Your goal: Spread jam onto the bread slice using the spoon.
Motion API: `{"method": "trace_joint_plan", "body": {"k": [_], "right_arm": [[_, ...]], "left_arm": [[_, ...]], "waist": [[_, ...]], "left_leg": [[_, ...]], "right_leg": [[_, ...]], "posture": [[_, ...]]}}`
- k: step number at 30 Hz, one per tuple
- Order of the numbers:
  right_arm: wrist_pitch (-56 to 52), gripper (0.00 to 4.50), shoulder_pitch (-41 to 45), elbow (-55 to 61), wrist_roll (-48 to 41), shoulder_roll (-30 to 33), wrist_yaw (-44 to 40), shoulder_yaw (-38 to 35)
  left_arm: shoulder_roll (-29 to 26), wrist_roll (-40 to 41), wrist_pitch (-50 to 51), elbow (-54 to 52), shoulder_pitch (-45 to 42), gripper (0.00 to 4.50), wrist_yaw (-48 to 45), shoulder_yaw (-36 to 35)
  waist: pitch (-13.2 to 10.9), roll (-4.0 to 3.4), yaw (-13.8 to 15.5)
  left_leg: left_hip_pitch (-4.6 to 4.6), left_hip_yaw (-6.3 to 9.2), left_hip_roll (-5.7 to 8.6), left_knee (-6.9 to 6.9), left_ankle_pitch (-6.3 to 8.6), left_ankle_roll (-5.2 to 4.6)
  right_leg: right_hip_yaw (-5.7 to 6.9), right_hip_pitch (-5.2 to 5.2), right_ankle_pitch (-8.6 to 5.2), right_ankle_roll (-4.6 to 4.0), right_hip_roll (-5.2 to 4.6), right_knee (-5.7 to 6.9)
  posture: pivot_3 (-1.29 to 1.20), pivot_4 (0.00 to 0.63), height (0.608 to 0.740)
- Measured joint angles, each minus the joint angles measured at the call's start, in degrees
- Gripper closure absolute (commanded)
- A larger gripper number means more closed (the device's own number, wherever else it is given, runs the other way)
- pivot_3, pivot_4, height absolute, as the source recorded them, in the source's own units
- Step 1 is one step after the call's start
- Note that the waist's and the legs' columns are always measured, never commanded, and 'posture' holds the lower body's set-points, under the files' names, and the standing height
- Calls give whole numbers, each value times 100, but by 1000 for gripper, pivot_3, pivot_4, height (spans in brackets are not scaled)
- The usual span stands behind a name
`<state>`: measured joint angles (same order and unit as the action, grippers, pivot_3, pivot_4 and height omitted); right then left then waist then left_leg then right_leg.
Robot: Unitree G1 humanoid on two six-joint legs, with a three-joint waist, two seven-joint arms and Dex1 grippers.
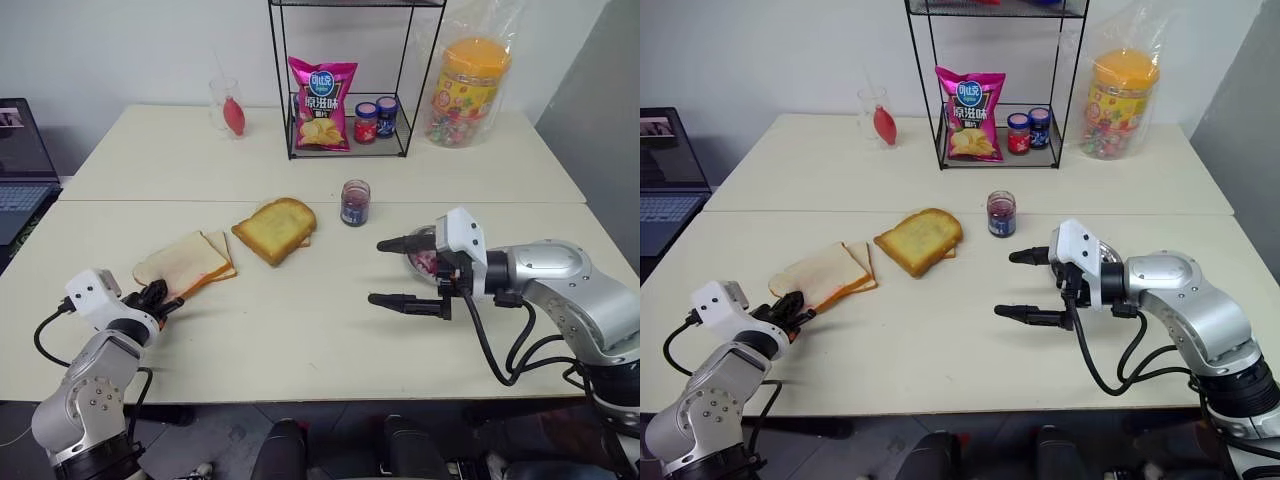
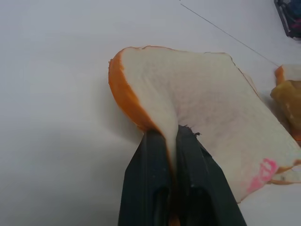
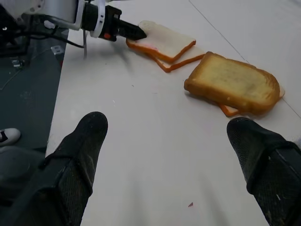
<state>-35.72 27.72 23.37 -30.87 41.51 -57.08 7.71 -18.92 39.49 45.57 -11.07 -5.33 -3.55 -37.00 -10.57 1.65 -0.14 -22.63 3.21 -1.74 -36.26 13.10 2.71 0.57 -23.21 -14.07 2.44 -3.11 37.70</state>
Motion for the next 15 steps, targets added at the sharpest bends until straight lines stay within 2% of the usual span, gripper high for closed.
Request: {"method": "trace_joint_plan", "body": {"k": [8, 15], "right_arm": [[9, 0, 0, -1, -78, -54, 17, -218], [5, 0, -20, -1, -79, -40, 79, -272]], "left_arm": [[38, 112, -257, -28, 67, 4496, -98, -24], [79, 975, -294, -406, 181, 4496, -244, -268]], "waist": [[0, 0, 2], [0, 1, 3]], "left_leg": [[-5, 0, 0, 2, 0, 0], [-8, 0, 0, 2, 0, 0]], "right_leg": [[1, -2, 0, 0, 0, -6], [1, -3, -1, -1, -1, -8]], "posture": [[0, 150, 740], [0, 150, 740]]}}
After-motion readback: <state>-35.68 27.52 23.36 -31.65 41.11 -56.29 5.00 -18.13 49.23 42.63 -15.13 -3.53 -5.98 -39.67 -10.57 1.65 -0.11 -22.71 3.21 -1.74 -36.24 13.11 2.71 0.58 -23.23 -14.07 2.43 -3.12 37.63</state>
